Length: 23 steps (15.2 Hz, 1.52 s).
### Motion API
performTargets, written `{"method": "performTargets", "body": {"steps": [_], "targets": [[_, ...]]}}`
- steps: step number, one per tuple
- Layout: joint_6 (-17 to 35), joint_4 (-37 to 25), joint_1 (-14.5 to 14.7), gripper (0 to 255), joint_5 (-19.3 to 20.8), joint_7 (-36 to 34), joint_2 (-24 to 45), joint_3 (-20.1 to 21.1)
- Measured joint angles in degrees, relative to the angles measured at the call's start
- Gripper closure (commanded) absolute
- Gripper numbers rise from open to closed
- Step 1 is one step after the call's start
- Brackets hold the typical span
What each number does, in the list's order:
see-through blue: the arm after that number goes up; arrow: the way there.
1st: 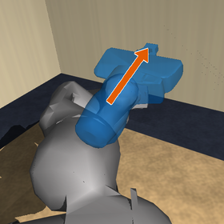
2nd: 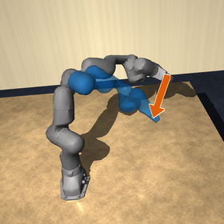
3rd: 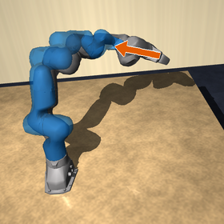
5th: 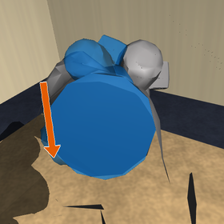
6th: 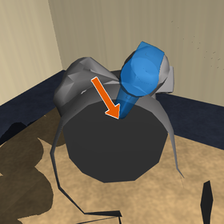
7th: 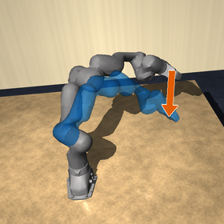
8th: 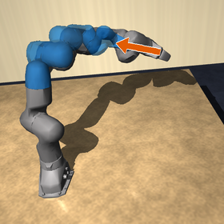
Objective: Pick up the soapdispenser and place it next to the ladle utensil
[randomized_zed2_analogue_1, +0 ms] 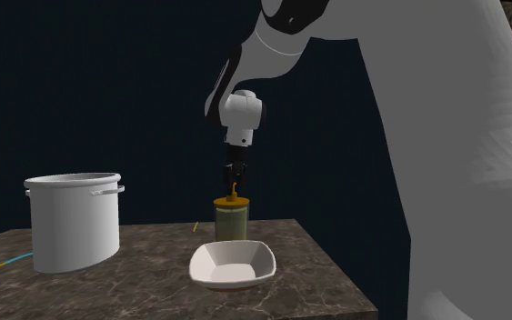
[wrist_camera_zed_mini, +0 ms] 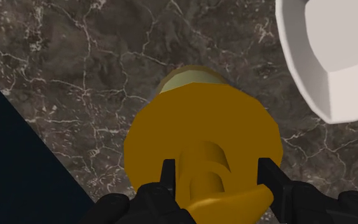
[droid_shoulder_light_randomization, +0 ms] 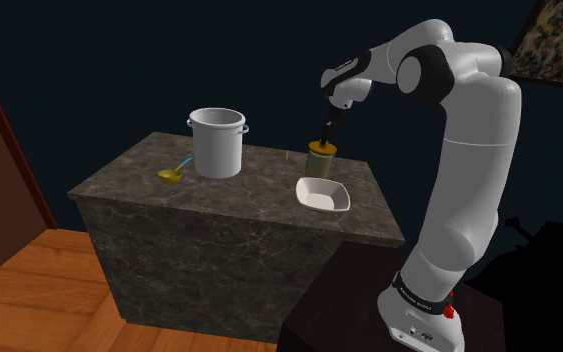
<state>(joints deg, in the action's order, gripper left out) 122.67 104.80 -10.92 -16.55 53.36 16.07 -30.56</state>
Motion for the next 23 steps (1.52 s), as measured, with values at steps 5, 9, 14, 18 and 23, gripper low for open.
{"method": "performTargets", "body": {"steps": [5, 9, 14, 18, 23], "targets": [[0.08, 0.11, 0.01, 255, 0.05, -0.01, -0.11, -0.04], [-1.32, -0.89, 0.15, 255, 0.48, -0.52, -0.41, -0.12], [-4.59, -3.18, 0.25, 255, 1.55, -1.39, -1.61, -0.5], [-7.38, -5.23, 0.34, 255, 2.36, -2.11, -2.53, -0.75], [-10.91, -8.12, 0.32, 255, 3.12, -2.84, -3.37, -1.0]]}}
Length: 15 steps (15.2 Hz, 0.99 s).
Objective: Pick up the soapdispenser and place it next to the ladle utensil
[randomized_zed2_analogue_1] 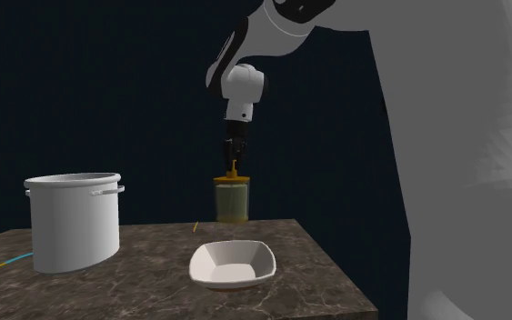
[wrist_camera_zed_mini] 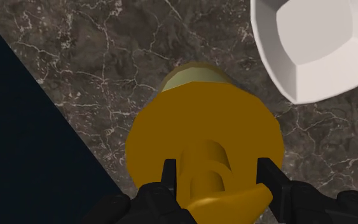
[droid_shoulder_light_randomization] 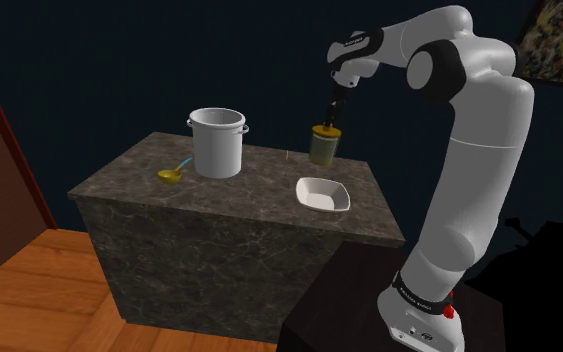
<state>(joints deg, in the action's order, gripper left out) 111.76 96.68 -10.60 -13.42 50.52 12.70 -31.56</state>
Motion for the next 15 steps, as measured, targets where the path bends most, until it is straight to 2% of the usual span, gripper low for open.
{"method": "performTargets", "body": {"steps": [15], "targets": [[-11.26, -11.26, -0.8, 255, 0.62, -1.39, -0.11, -0.47]]}}
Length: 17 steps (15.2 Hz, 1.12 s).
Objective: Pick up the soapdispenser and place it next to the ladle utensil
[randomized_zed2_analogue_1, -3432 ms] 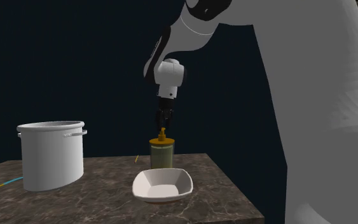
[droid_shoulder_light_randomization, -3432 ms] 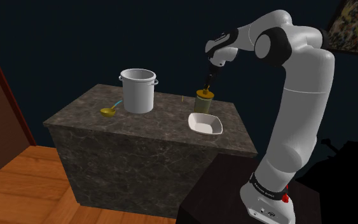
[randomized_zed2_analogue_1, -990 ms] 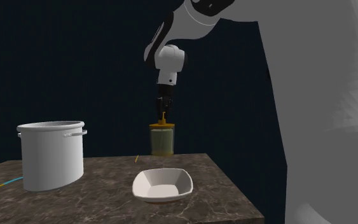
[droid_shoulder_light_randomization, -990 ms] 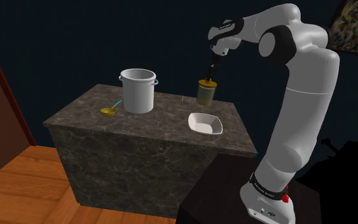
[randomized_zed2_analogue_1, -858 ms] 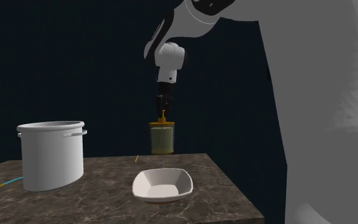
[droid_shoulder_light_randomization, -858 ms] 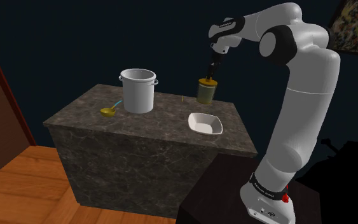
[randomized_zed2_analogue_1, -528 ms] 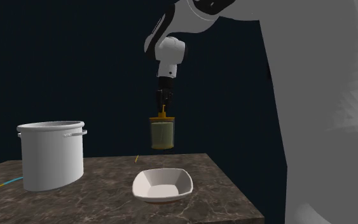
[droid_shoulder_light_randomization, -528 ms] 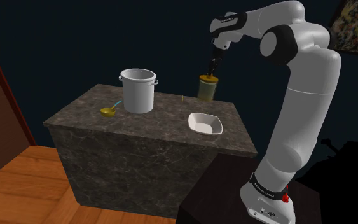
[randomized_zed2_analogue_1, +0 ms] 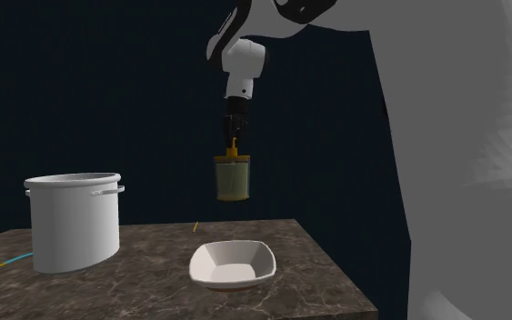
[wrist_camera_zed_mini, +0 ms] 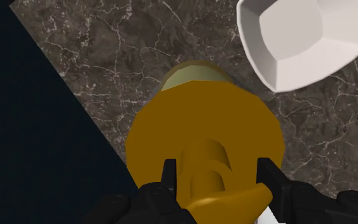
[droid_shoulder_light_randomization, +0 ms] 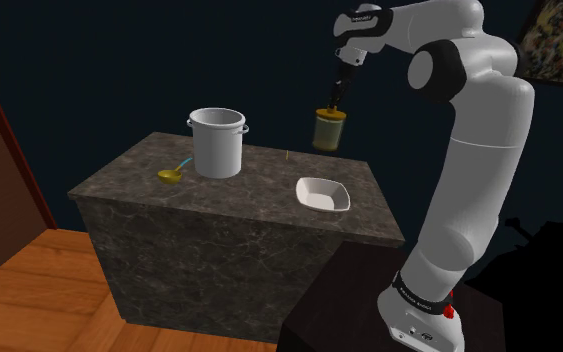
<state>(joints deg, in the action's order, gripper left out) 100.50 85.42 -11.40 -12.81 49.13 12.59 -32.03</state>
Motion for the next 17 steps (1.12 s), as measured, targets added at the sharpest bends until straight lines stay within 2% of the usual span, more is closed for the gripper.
{"method": "performTargets", "body": {"steps": [10, 17], "targets": [[-8.73, -10.61, -1.55, 255, -1.07, -0.46, 2.14, -0.24], [-16.03, -21.03, -4.02, 255, -3.14, -0.48, 5.65, -0.35]]}}
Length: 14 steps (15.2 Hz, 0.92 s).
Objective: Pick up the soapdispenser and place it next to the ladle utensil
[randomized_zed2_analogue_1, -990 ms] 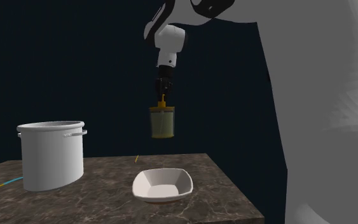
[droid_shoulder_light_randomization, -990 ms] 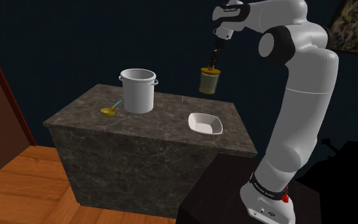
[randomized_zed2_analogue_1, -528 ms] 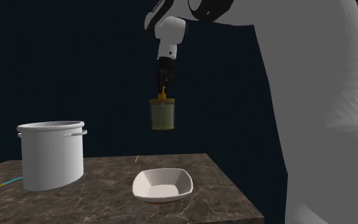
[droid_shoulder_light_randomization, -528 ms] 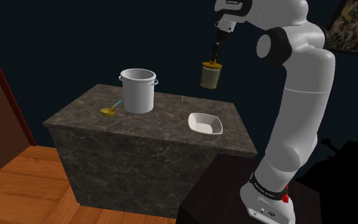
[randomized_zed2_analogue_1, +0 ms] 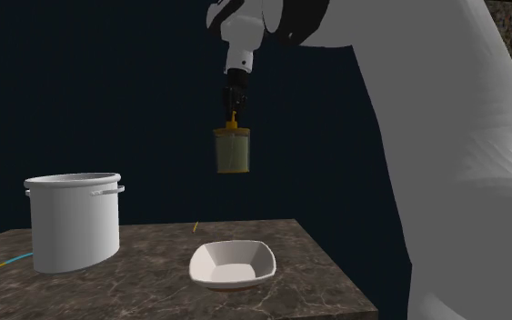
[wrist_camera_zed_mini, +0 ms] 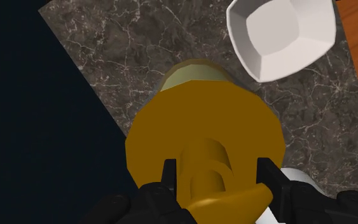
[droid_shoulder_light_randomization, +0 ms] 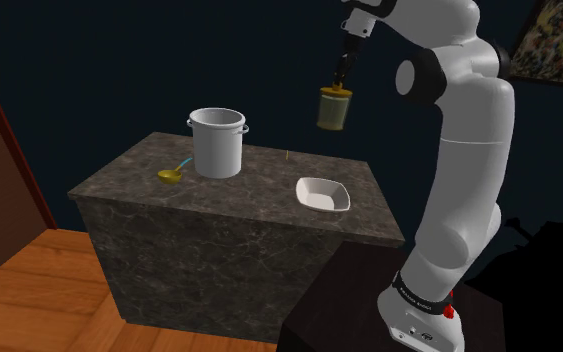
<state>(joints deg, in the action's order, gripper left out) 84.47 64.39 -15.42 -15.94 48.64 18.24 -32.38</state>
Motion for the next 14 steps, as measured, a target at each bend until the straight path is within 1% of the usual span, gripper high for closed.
{"method": "performTargets", "body": {"steps": [5, 6, 8, 14], "targets": [[-5.56, -8.47, -2.4, 255, -1.95, -0.28, 3.11, 0.14], [-5.31, -7.87, -1.8, 255, -1.65, -0.73, 2.69, 0.2], [-2.6, -3.02, 1.54, 255, 0.13, -2.8, 0.1, 0.55], [3.91, 7.21, 9.68, 255, 4.24, -10.28, -5.17, 2.72]]}}
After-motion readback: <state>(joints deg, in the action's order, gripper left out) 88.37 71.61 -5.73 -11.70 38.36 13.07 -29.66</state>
